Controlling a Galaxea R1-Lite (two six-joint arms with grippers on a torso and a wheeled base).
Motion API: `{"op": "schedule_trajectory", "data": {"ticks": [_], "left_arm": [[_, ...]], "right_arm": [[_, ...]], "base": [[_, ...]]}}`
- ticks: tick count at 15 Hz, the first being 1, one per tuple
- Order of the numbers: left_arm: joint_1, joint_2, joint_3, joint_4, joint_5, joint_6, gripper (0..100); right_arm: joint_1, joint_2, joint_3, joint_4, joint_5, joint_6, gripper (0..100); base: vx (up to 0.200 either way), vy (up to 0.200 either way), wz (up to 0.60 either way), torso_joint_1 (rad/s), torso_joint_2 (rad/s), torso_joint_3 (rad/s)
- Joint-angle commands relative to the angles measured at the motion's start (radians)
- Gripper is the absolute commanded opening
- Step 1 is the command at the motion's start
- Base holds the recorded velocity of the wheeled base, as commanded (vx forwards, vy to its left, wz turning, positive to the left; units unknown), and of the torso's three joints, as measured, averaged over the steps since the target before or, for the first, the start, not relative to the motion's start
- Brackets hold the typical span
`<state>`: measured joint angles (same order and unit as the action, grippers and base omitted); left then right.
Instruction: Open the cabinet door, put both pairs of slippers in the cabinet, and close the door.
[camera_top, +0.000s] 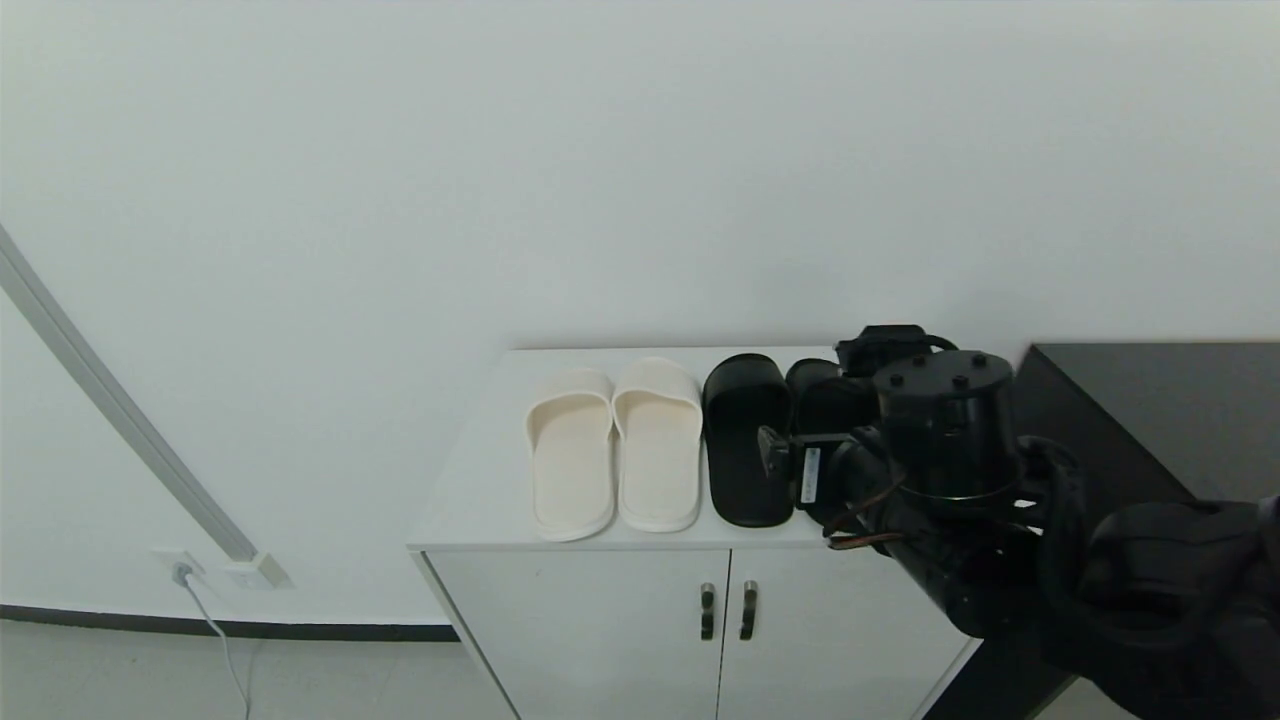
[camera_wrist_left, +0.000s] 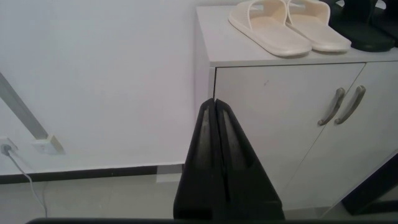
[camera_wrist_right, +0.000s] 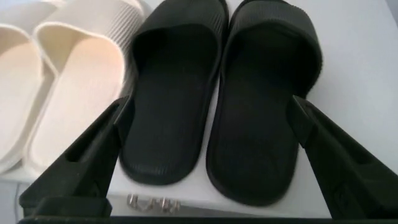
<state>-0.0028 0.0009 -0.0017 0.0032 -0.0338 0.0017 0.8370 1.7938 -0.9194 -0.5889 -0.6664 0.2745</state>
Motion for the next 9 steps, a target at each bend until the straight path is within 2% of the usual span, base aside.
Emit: {"op": "schedule_trajectory", "data": {"ticks": [1, 7, 9], "left_arm": [[0.001, 0.001, 0.000, 0.000, 0.000, 0.000, 0], [0.001, 0.001, 0.000, 0.000, 0.000, 0.000, 0], [0.000, 0.001, 0.000, 0.000, 0.000, 0.000, 0]], "right_arm": [[-0.029, 0.111, -0.065, -0.014, -0.013, 0.000, 100], [-0.113, 0.233, -0.162, -0.042, -0.013, -0.018, 100], [-0.131, 0.276, -0.190, -0.094, -0.012, -0.049, 100]], "base": [[0.000, 0.000, 0.00, 0.000, 0.00, 0.000], [0.000, 0.000, 0.00, 0.000, 0.00, 0.000], [0.000, 0.000, 0.00, 0.000, 0.00, 0.000]]}}
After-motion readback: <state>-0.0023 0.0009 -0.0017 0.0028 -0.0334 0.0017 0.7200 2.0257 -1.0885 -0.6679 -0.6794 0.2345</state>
